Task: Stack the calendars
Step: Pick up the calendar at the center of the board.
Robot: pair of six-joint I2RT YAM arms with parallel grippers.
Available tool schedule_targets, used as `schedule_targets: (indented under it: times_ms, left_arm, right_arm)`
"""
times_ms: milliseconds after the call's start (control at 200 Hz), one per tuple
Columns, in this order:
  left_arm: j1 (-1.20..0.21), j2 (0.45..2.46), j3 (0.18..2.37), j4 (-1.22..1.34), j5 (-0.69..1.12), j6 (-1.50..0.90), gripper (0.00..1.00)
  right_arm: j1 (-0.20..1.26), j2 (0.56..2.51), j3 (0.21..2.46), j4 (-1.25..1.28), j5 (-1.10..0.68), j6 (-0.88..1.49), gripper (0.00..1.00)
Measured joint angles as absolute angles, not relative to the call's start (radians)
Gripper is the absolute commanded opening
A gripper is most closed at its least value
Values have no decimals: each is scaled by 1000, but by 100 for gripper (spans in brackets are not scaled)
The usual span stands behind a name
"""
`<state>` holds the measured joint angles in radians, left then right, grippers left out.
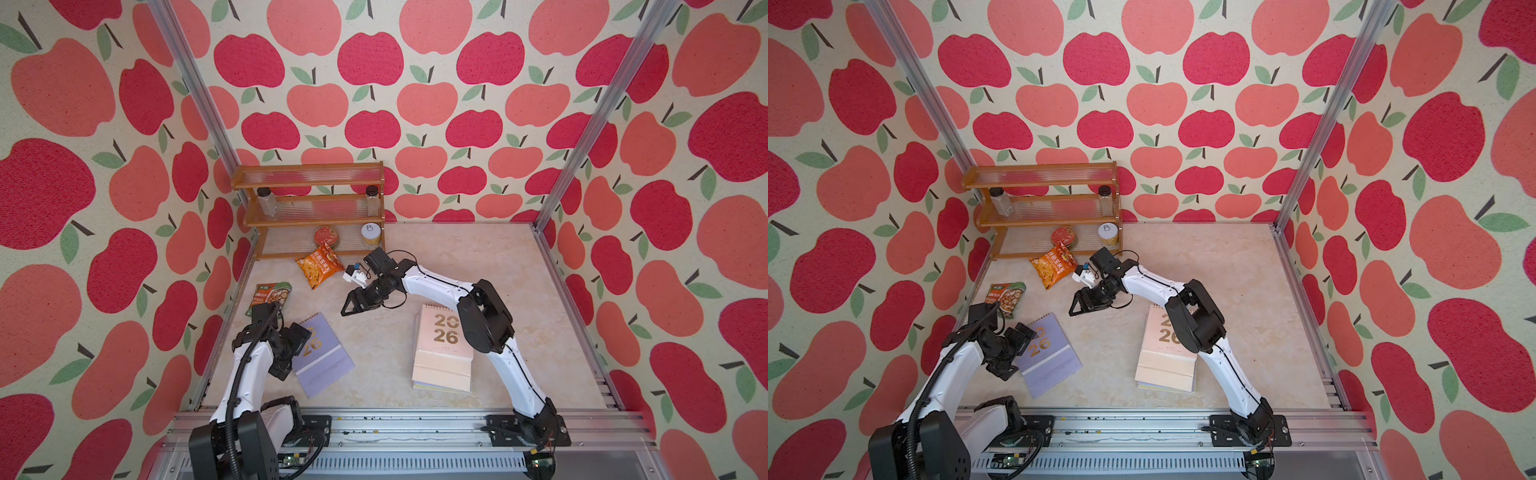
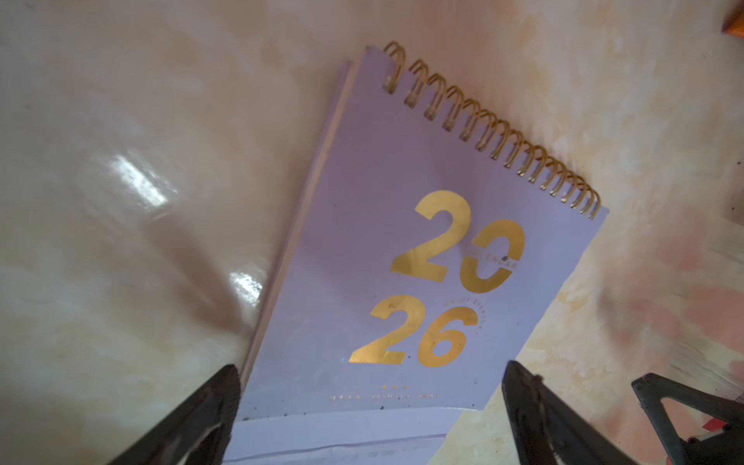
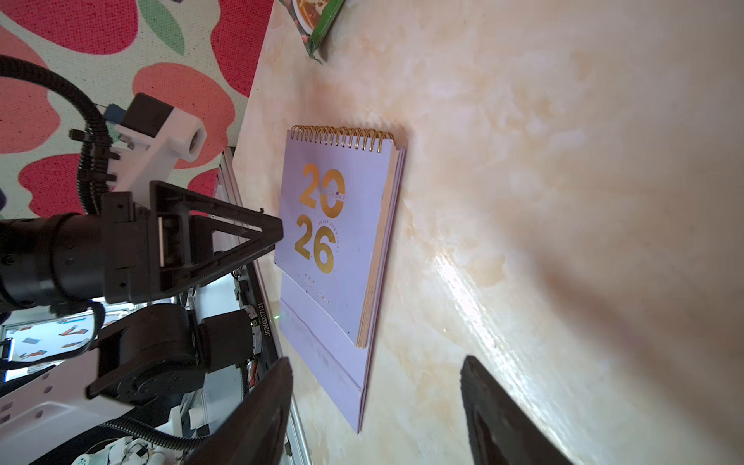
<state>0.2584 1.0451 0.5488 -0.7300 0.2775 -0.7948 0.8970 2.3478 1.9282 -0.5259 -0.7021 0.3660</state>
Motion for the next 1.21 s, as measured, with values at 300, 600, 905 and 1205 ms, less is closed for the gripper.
schedule_targets:
  times_ms: [300, 600, 905, 1205]
  left_arm:
    - [295, 1036, 538, -667, 291, -784, 100]
    - [301, 1052, 485, -597, 344, -758, 99]
    - [302, 1055, 461, -499, 405, -738, 99]
    - [303, 1056, 418, -355, 510, -708, 99]
  right_arm:
    - [908, 2390, 1934, -525, -734, 372, 68]
    - [929, 2403, 1934, -524, -747, 376, 68]
    - [959, 2427, 1934, -514, -768, 396, 67]
    - [960, 2442, 1939, -515, -771, 404, 67]
